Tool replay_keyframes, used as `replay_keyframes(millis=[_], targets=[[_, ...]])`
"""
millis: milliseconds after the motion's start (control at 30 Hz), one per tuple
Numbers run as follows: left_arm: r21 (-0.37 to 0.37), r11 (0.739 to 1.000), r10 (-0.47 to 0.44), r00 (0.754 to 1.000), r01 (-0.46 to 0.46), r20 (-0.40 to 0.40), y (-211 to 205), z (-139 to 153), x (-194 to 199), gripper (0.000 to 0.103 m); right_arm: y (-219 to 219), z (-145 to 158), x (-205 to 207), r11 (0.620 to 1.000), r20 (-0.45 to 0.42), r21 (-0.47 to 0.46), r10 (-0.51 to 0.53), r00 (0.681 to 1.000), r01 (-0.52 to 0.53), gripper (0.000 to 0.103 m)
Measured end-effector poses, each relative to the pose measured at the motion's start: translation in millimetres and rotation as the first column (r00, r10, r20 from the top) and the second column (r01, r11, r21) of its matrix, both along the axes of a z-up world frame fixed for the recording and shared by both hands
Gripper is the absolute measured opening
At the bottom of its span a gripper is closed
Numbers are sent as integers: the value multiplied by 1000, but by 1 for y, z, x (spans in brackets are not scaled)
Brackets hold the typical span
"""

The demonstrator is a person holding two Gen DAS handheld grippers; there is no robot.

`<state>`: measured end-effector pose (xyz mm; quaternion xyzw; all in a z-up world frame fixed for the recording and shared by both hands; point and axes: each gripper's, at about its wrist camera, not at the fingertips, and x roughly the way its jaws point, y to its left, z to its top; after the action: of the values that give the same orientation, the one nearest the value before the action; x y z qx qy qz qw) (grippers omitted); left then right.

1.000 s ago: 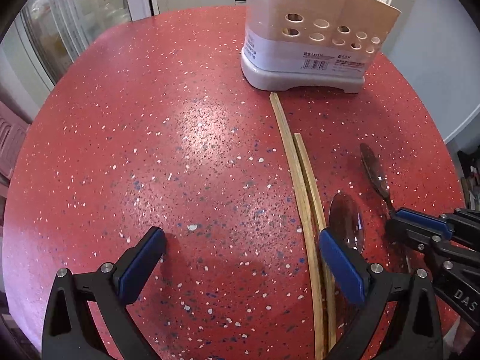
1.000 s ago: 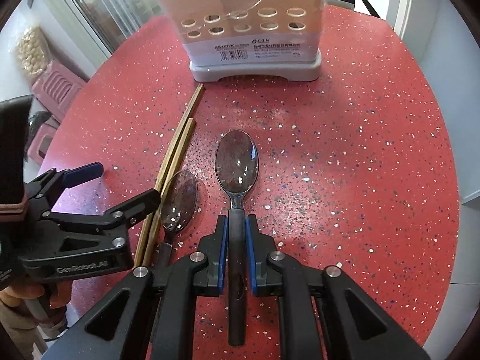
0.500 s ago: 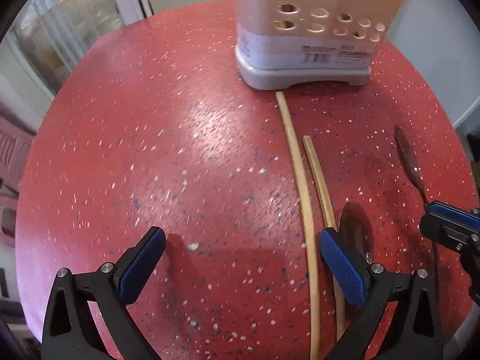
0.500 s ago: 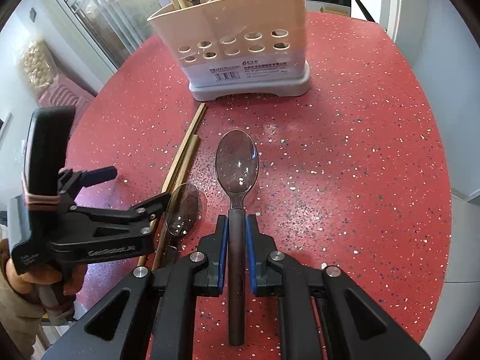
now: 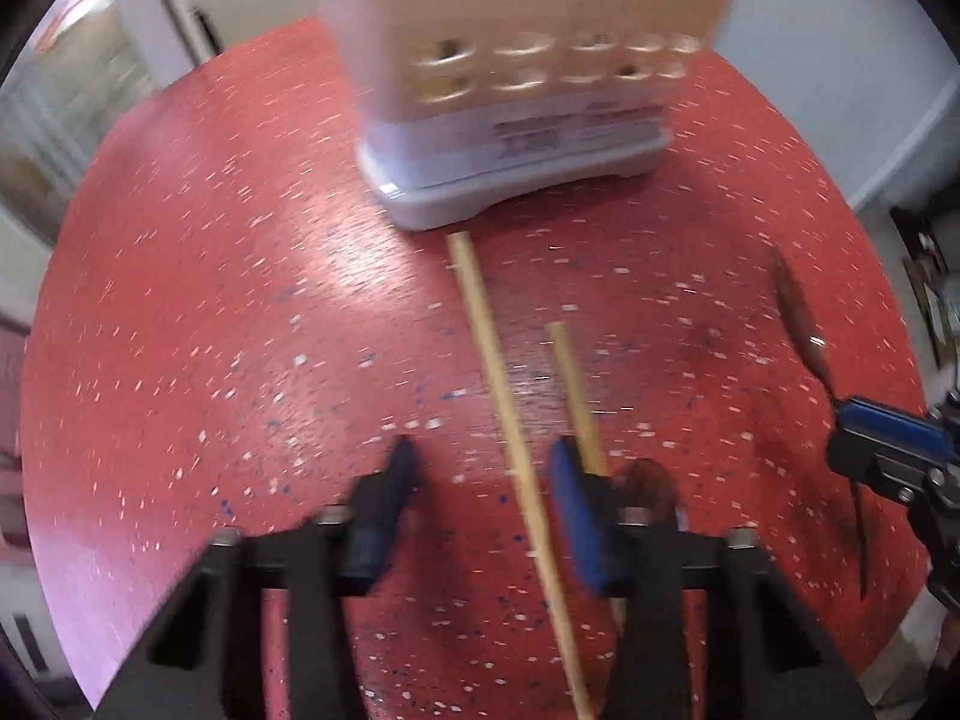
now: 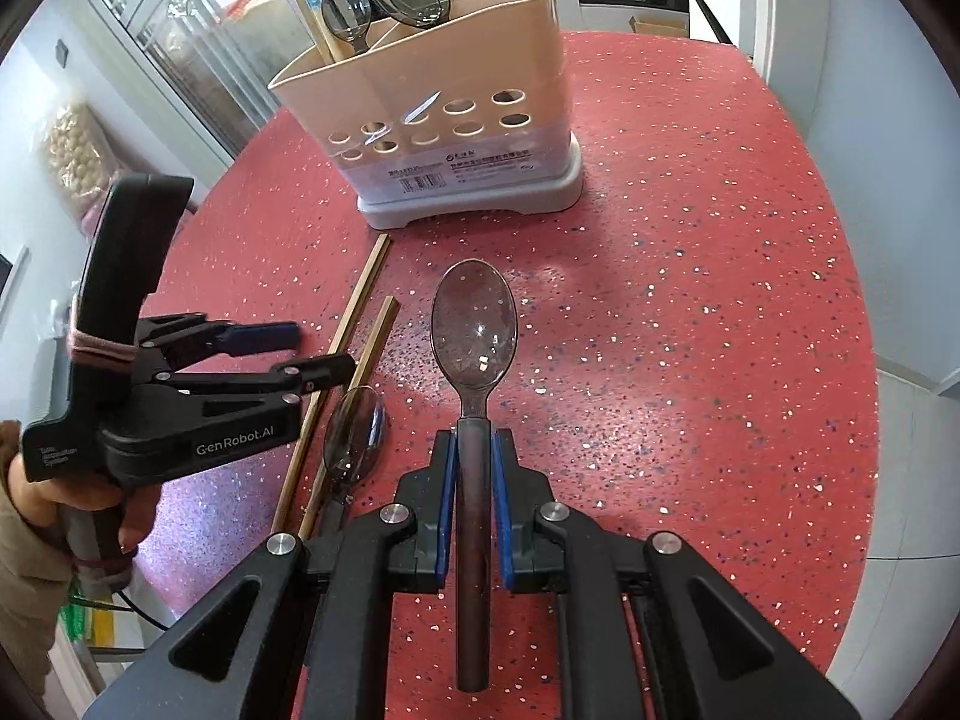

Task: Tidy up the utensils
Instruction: 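Grasp a plain chopstick with the left tool while the right tool holds the spoon, then lift the chopstick and spoon and lower both into the beige caddy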

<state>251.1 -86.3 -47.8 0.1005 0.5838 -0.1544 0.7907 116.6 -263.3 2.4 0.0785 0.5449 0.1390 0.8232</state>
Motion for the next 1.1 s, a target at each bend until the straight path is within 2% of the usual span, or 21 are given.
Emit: replay_keyframes(millis=[33,67,133,367,700,967,1100], targets=[[-2,1000,-17,1000,17,-6,-5,1,1,36,-2,1,1,1000,-1,1,1,1000,-1,13],[4,1000,-18,1000,18,-5,-9,1,1,34,0,2,1,1000,-1,1,1,1000,-1,13],[16,1000,-10,999,9,42,-12,4,-4,34,0,3,2,1000,3,3,2,1000,-2,13],[-57,998,22,980,-10,199,0,29,-47,34,-5,4,3,999,9,35,9,1000,-9,13],[-175,983,97,953,-47,287,12,60,-79,34,-14,15,0,999,35,52,7,999,-9,13],[-269,959,184,921,-92,342,29,87,-92,34,-21,34,-3,998,71,57,2,997,-6,13],[-306,946,228,897,-111,378,38,105,-95,34,-25,50,0,997,102,82,5,995,-13,13]])
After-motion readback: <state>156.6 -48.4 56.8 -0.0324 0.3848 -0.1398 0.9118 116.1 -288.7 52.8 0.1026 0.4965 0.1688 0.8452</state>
